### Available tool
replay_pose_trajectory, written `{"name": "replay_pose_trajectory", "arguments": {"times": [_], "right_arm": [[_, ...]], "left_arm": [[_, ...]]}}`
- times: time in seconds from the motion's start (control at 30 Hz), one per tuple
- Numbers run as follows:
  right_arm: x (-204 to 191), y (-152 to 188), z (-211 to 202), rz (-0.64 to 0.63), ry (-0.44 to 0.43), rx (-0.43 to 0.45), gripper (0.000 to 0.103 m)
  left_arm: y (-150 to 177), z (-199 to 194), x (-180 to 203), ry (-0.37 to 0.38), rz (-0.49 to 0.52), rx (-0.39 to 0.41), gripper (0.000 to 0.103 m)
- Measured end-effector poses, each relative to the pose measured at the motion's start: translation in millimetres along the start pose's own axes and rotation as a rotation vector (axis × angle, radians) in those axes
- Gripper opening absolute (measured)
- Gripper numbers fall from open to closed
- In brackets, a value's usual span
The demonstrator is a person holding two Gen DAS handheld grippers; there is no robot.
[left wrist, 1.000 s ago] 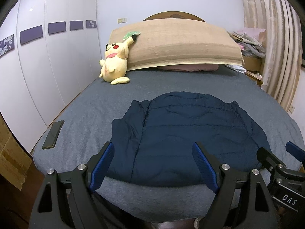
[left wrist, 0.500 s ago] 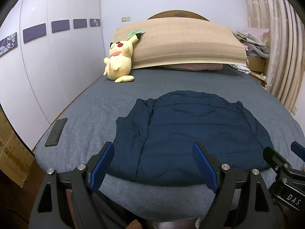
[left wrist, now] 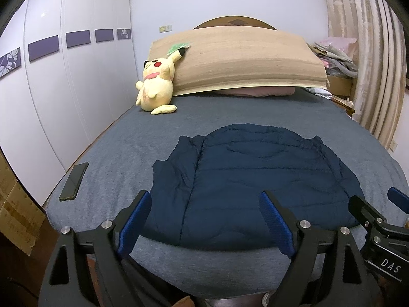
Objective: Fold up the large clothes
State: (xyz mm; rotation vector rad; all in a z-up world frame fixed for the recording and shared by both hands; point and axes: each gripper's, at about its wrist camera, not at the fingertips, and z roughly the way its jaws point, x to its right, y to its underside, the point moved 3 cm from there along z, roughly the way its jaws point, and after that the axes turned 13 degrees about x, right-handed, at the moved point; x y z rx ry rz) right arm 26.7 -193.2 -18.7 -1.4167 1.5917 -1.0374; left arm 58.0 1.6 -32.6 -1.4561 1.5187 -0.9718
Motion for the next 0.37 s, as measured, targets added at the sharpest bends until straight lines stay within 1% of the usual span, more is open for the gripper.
{"name": "replay_pose_trajectory", "arguments": {"times": [0.13, 0.23, 0.27, 0.3, 0.37], "right_arm": [[-0.6, 0.2, 0.1, -0.002, -0.001, -0.001, 0.103], [-0.4, 0.7, 0.1, -0.006, 0.001, -0.001, 0.103], [0.0, 0.9, 0.3, -0.004, 0.001, -0.002, 0.103], [-0.1, 0.8, 0.3, -0.005, 0.0, -0.001, 0.103], [0.1, 0.9, 0.3, -0.005, 0.003, 0.0, 0.103]], "left_arm": [[0.5, 1.2, -0.2, 0.01, -0.009, -0.005, 0.088], [-0.2, -0.4, -0.1, 0.037, -0.023, 0.006, 0.088], [-0.5, -1.6, -0.2, 0.035, -0.023, 0.014, 0.088], [-1.5, -4.1, -0.2, 0.022, -0.015, 0.037, 0.089], [-2.5, -5.9, 2.2, 0.02, 0.0, 0.046, 0.094]]}}
